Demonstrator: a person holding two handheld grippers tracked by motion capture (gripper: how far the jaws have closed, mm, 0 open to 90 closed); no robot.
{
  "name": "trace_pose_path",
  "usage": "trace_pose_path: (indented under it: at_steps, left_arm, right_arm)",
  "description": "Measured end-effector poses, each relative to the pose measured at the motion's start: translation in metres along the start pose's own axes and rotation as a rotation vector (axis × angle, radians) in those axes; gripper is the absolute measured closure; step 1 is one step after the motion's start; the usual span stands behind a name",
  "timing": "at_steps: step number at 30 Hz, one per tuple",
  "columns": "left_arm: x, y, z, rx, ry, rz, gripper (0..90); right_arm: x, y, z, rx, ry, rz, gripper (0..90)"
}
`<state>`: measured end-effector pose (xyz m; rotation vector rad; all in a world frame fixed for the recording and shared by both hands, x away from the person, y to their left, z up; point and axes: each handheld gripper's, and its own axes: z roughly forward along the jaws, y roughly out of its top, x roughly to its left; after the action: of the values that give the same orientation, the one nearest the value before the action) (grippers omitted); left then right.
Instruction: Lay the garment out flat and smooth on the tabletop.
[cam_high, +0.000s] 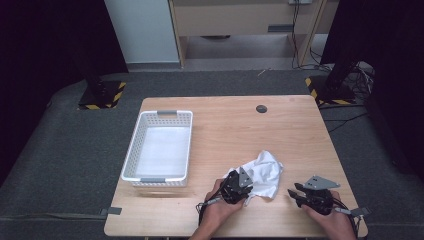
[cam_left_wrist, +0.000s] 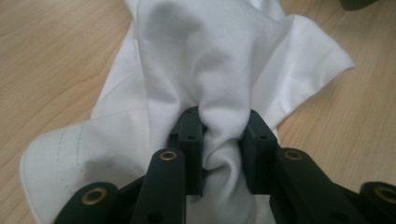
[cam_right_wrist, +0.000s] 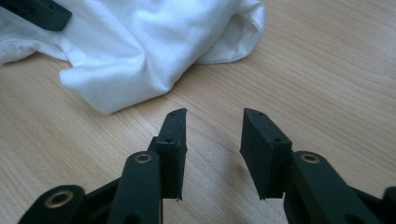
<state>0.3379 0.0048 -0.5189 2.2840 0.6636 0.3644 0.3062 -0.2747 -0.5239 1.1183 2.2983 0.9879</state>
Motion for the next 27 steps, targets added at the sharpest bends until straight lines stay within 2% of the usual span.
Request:
trace_pose_path:
  at_steps: [3,5,7,9,12,13,16,20,27]
  left_arm:
    - [-0.003,0.004,-0.009,-0.029,0.030,0.011,66.6]
    - [-0.006,0.009,-0.017,-0.069,0.055,0.010,56.4]
    - [-0.008,0.014,-0.022,-0.099,0.061,0.000,47.9]
    - [-0.012,0.017,-0.019,-0.095,0.062,0.015,44.8]
    - [-0.016,0.015,-0.006,-0.043,0.058,0.054,49.8]
    - [-0.016,0.014,-0.003,-0.025,0.060,0.067,54.9]
    - [-0.016,0.015,-0.001,-0.017,0.069,0.072,69.1]
    - [-0.015,0.019,-0.008,-0.041,0.063,0.048,82.2]
    - [-0.012,0.031,-0.039,-0.146,-0.007,-0.046,84.0]
  right_arm:
    - [0.000,0.001,-0.001,-0.001,-0.003,-0.009,65.4]
    - [0.000,0.000,-0.001,0.004,-0.001,-0.008,67.1]
    - [0.001,-0.001,0.000,0.010,0.005,-0.009,66.9]
    - [0.002,-0.002,0.000,0.014,0.009,-0.004,65.6]
    - [0.004,-0.003,0.000,0.015,0.014,-0.003,63.3]
    - [0.005,-0.003,0.000,0.017,0.015,-0.004,63.0]
    - [0.006,-0.002,0.001,0.014,0.020,-0.010,62.8]
    - [0.008,-0.003,0.003,0.024,0.028,-0.015,63.1]
    - [0.008,-0.003,0.004,0.025,0.035,-0.019,63.4]
